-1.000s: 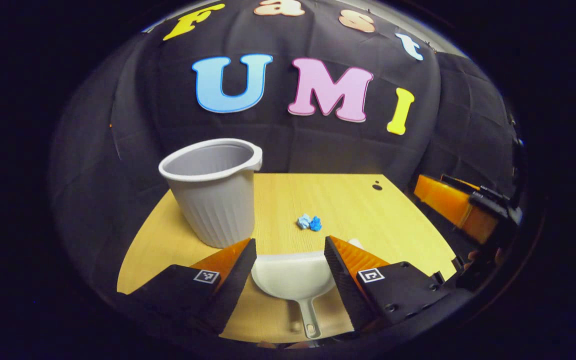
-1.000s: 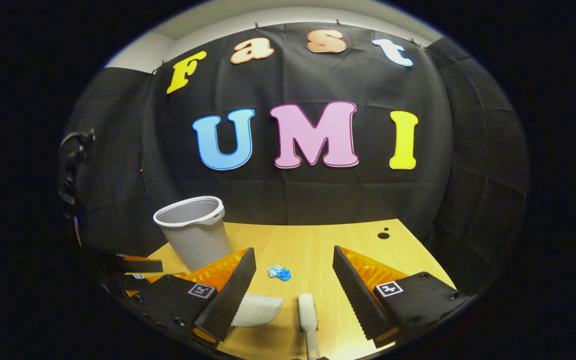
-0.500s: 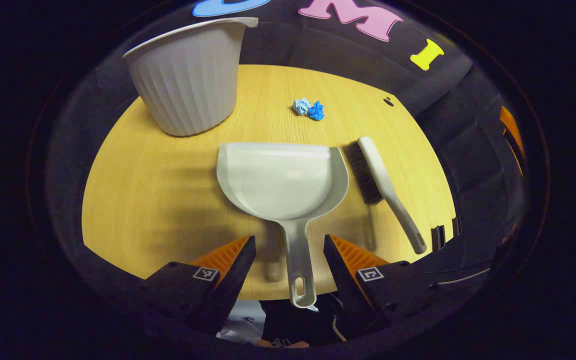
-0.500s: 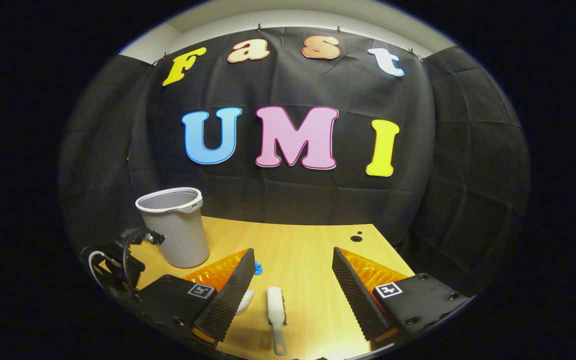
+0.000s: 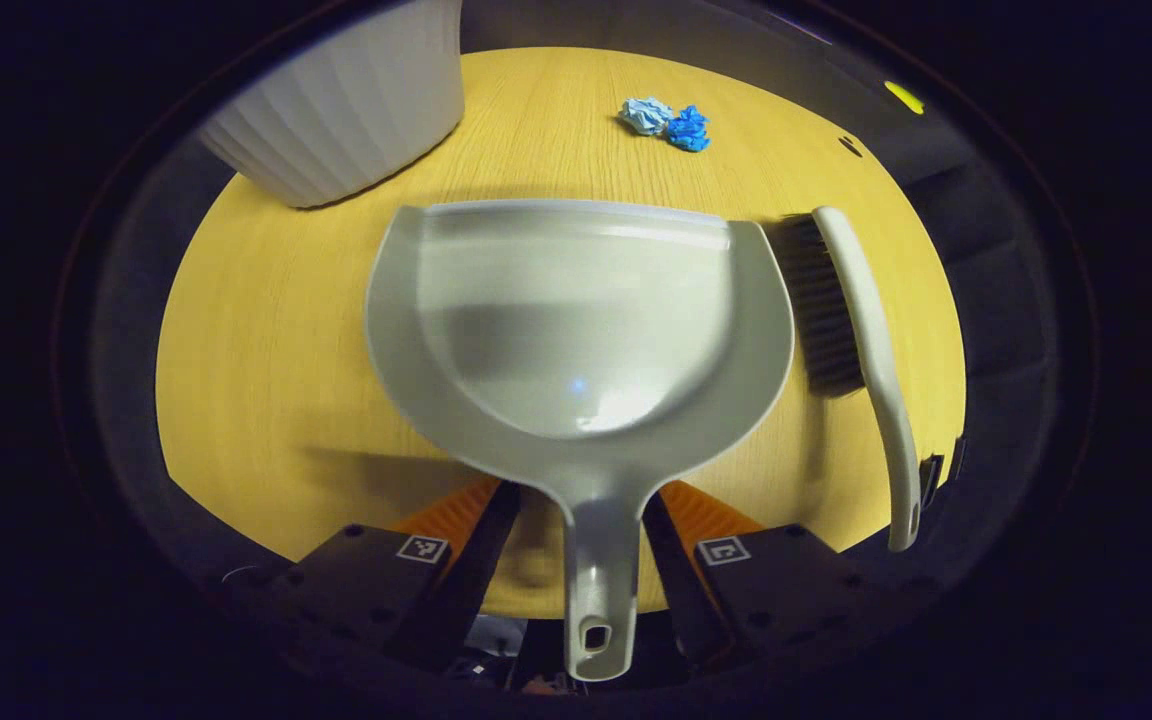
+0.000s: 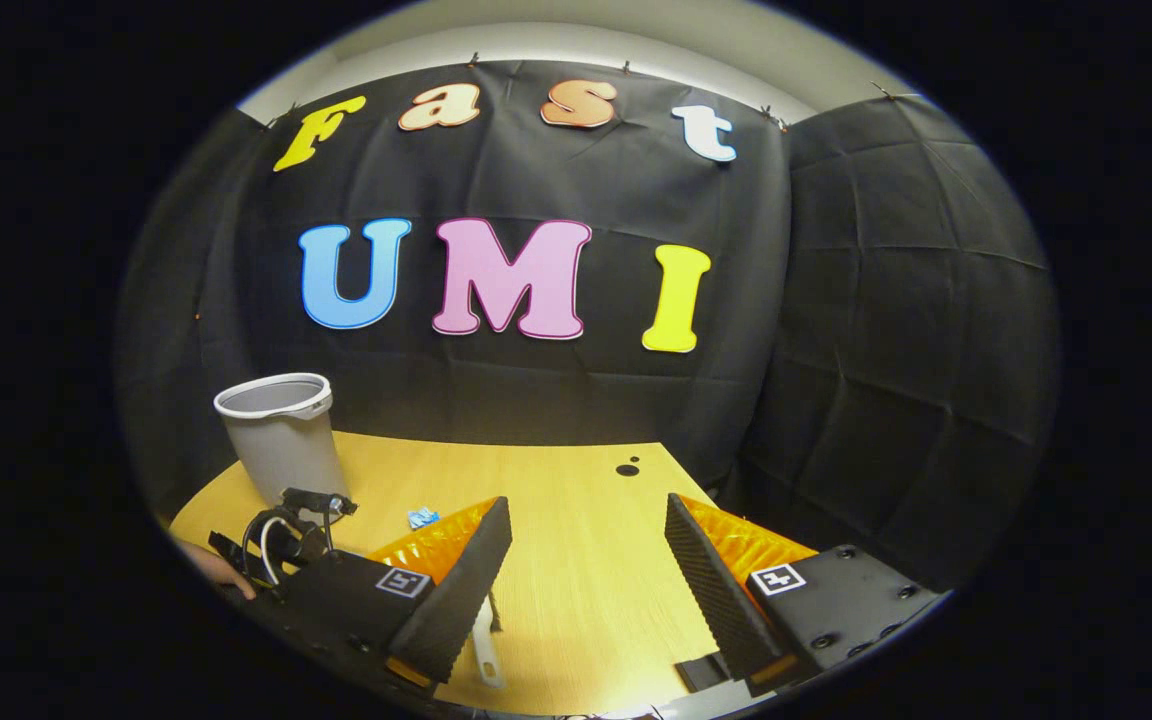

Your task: Pick up the small broom and dustpan from the desktop, sweep the trash into the dustpan with the broom, and then empty the trash into the garbage bin.

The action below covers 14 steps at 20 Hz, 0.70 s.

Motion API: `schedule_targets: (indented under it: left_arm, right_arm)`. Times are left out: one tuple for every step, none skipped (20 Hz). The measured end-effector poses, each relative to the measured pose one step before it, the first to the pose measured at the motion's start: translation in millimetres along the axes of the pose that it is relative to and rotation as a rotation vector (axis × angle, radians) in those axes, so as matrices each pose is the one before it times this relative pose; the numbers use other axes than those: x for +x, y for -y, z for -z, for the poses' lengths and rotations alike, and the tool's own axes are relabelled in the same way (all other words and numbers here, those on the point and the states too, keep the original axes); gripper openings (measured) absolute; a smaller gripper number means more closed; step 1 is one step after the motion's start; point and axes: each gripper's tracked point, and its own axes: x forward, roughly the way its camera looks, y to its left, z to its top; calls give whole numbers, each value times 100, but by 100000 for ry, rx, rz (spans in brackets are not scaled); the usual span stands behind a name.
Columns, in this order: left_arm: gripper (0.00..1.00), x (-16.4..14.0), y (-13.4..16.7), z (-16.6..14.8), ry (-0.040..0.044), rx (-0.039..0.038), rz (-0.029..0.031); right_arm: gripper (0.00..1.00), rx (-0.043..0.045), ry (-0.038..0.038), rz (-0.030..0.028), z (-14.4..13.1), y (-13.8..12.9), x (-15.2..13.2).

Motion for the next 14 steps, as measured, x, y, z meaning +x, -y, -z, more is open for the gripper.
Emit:
schedule_targets:
  left_arm:
    - [66, -376, 339, -161, -1364, 423, 413]
    - [55, 630, -297, 45, -1530, -215, -2192]
    - [52, -787, -237, -21, -1679, -2588, -2303]
    - [32, 531, 164, -332, 77, -1803, -831]
    - [32, -272, -63, 242, -455, -618, -437]
    - [31, -207, -100, 41, 465, -306, -135]
    - [29, 270, 45, -154, 665, 283, 572]
    - [30, 38, 10, -15, 802, 127, 1140]
    - [30, 23, -41, 4, 991, 336, 1400]
    - [30, 33, -93, 31, 552, 195, 1152]
    - [30, -14, -79, 156, 759, 106, 881]
    - [30, 21, -93, 103, 662, 8, 632]
    - [30, -143, -29, 124, 1290, -93, 493]
    - [30, -9, -36, 87, 982, 78, 166]
  right_arm:
    - [100, -1000, 558, 386, -141, 128, -184]
    - [100, -720, 175, -399, -7, -123, -89]
    - [100, -834, -4, -1107, 89, -349, 58]
    - [99, -822, -1141, -1859, 353, -573, 263]
    - [99, -295, -3314, -2320, 748, -702, 302]
    - [99, -444, -3735, -3059, 1105, -796, 450]
    - [100, -304, -4443, -3069, 1012, -977, 657]
    - [100, -433, -5116, -3828, 1217, -1054, 695]
    - [100, -820, -5808, -4439, 1617, -1134, 959]
    - [92, 278, -8019, -5286, 2052, -1429, 900]
    - [100, -871, -11087, -4339, 2523, -887, 1154]
    - [100, -442, -12319, -2186, 2101, 149, 1461]
    - [100, -57, -9908, -2089, 1638, 18, 1238]
    - [100, -95, -8240, -2151, 1547, -514, 1153]
